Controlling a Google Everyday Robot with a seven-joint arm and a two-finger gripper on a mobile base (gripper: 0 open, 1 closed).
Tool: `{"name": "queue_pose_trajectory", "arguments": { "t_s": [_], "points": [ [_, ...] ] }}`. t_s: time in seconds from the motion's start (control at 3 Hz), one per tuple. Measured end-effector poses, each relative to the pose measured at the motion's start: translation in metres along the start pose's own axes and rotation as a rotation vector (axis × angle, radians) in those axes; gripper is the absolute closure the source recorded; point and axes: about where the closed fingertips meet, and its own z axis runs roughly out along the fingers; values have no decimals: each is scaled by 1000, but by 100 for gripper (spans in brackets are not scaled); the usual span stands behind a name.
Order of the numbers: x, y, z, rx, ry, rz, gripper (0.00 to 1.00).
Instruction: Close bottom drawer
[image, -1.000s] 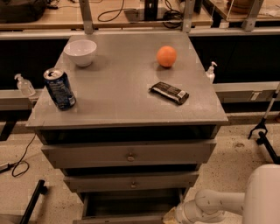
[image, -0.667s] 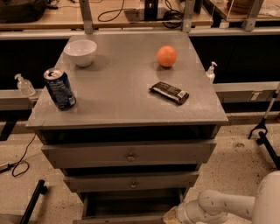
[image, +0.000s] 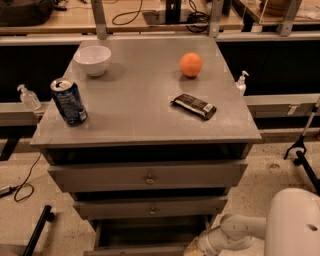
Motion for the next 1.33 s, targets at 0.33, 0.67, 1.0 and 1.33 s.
{"name": "queue_pose_trajectory", "arguments": {
  "t_s": [0.33, 0.67, 1.0, 1.33],
  "points": [
    [0, 0, 0, 0, 0, 0, 100],
    [0, 0, 0, 0, 0, 0, 100],
    [0, 0, 0, 0, 0, 0, 100],
    [0, 0, 0, 0, 0, 0, 100]
  ]
}}
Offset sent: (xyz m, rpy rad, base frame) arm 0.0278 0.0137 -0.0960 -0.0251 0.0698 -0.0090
